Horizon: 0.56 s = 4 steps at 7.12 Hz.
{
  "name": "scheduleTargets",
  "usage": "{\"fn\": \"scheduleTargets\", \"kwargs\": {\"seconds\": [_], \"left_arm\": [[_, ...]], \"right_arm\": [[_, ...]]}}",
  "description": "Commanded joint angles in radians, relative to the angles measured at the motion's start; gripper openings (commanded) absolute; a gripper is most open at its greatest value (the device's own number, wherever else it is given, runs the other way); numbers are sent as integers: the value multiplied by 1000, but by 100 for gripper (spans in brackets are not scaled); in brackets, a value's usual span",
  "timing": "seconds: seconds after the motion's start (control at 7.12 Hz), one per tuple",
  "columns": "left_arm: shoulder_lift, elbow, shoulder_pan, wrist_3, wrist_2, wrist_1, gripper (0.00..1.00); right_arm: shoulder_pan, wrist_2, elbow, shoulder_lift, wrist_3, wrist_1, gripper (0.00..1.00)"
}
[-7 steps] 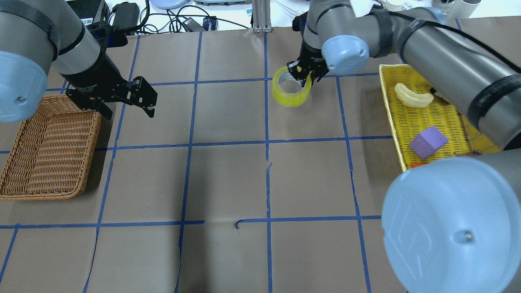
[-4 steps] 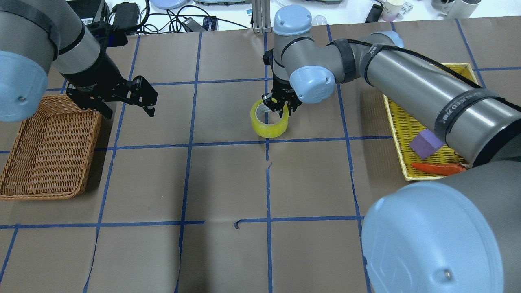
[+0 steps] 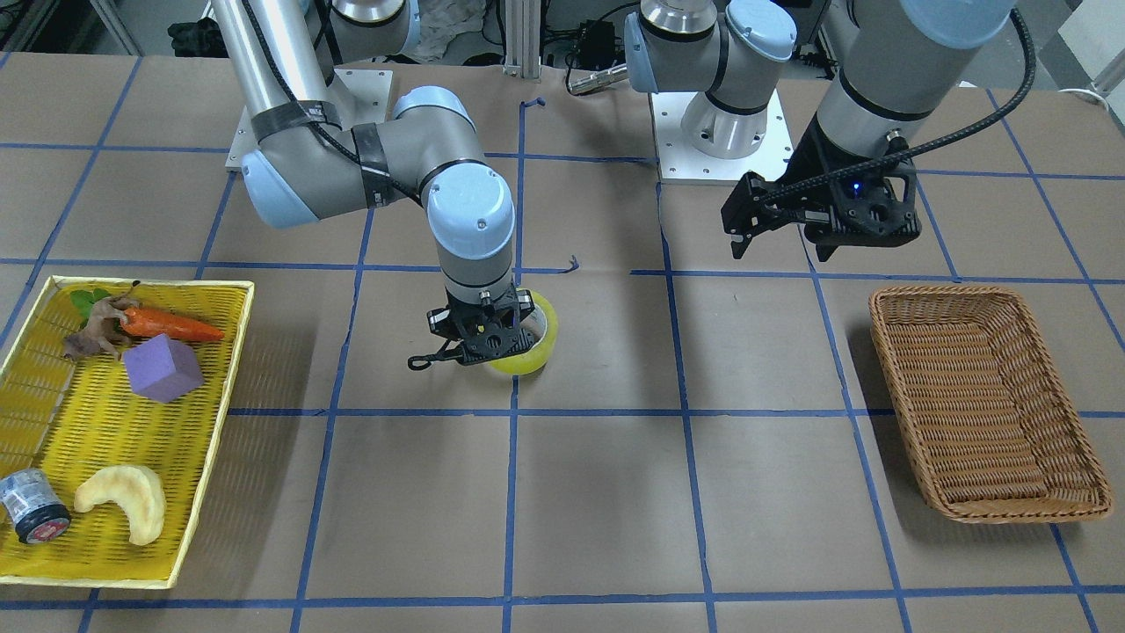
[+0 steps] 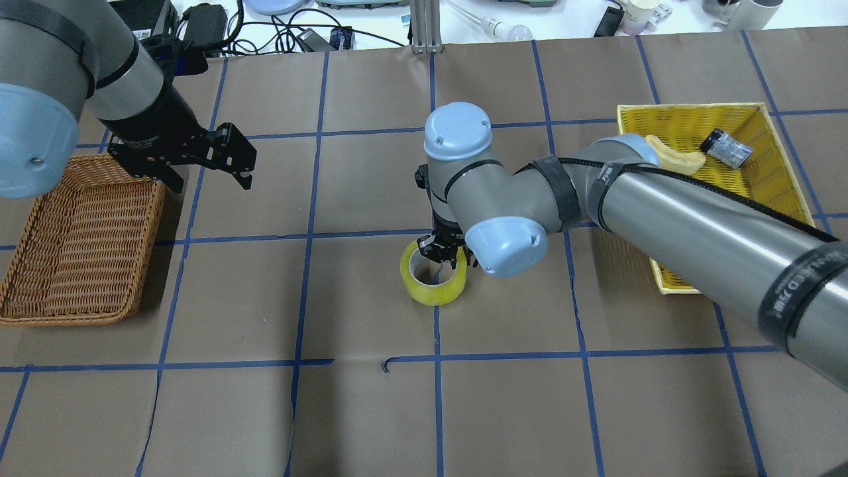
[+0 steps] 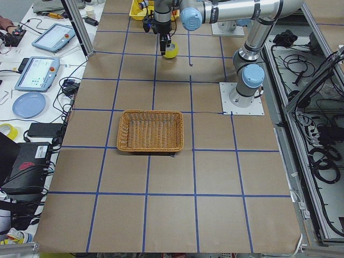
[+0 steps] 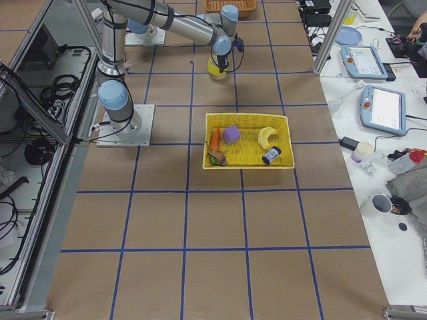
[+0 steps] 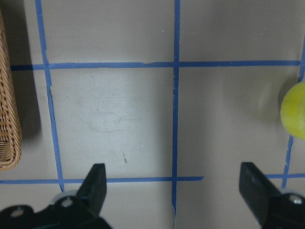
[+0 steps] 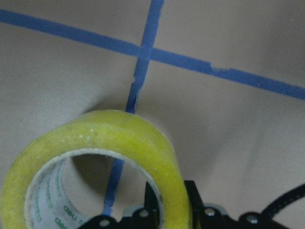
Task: Transfer tape with both arms
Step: 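Carry the tape roll with the right gripper to the table center and release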
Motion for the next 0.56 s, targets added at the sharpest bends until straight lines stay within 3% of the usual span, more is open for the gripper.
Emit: {"fn": "scheduleTargets", "kwargs": {"seconds": [0.0, 0.28, 0.42], "left_arm": [[0, -1, 0, 0, 1, 6, 100], [-1, -1, 0, 0, 1, 6, 100], [-1, -1, 0, 0, 1, 11, 100]], "right_arm": [[22, -2, 98, -21, 20, -167, 0], [22, -2, 95, -14, 11, -169, 82], [20, 1, 71, -17, 8, -174, 100]]}}
